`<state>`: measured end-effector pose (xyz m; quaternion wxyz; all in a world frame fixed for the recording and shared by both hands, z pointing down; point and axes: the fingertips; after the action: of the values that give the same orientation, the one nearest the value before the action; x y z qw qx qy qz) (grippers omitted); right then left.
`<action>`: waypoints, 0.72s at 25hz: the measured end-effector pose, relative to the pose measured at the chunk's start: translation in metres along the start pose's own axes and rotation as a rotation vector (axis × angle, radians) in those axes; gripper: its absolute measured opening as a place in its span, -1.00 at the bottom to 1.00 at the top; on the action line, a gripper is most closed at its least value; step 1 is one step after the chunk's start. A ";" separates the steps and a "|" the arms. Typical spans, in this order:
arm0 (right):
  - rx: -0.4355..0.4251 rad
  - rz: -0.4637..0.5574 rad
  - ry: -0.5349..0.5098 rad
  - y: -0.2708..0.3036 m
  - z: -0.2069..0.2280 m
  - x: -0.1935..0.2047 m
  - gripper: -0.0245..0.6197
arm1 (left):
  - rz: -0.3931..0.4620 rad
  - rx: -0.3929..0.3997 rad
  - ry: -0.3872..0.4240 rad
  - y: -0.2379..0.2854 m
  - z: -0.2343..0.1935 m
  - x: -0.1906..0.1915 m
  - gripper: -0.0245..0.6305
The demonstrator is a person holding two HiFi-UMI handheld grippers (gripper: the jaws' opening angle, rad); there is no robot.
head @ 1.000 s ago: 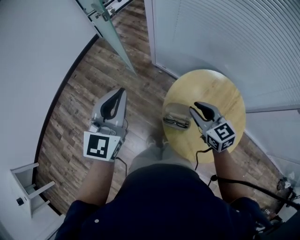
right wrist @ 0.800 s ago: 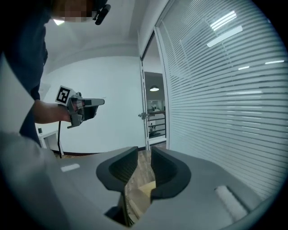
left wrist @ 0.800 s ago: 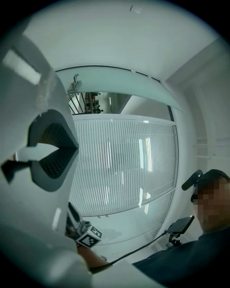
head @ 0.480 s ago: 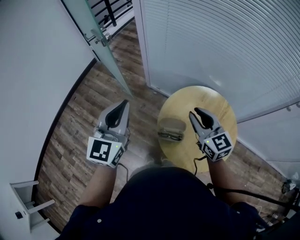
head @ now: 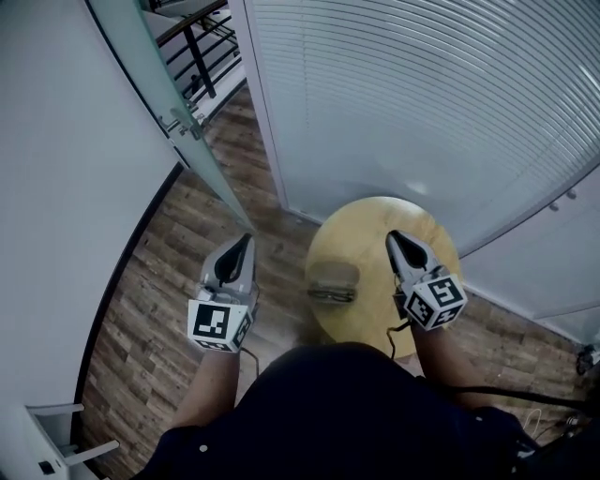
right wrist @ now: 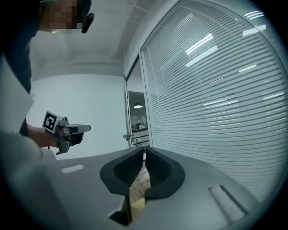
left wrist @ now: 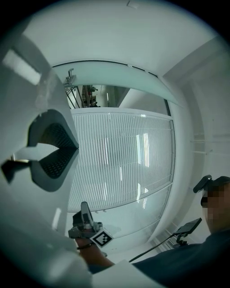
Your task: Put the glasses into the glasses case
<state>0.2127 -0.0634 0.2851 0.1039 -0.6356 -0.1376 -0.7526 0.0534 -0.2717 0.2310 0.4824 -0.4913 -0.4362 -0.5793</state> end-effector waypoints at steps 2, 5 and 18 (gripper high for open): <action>0.035 0.001 0.002 -0.011 0.009 -0.002 -0.86 | -0.006 0.004 0.017 0.000 0.004 0.000 -0.92; 0.082 -0.002 0.023 -0.021 0.022 0.001 -0.90 | -0.027 0.016 0.034 -0.001 0.007 0.007 -0.92; 0.024 0.009 -0.003 -0.019 0.005 -0.008 -0.90 | -0.021 0.032 0.045 0.002 0.008 -0.013 -0.92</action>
<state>0.2120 -0.0438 0.2763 0.1147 -0.6361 -0.1436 -0.7494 0.0569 -0.2622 0.2192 0.4938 -0.4658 -0.4398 -0.5880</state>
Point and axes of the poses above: the fingertips, and each gripper's own axes: y forward along the fingers, z to its right, x out of its underside, and after that the axes turned 3 degrees about -x, right-handed
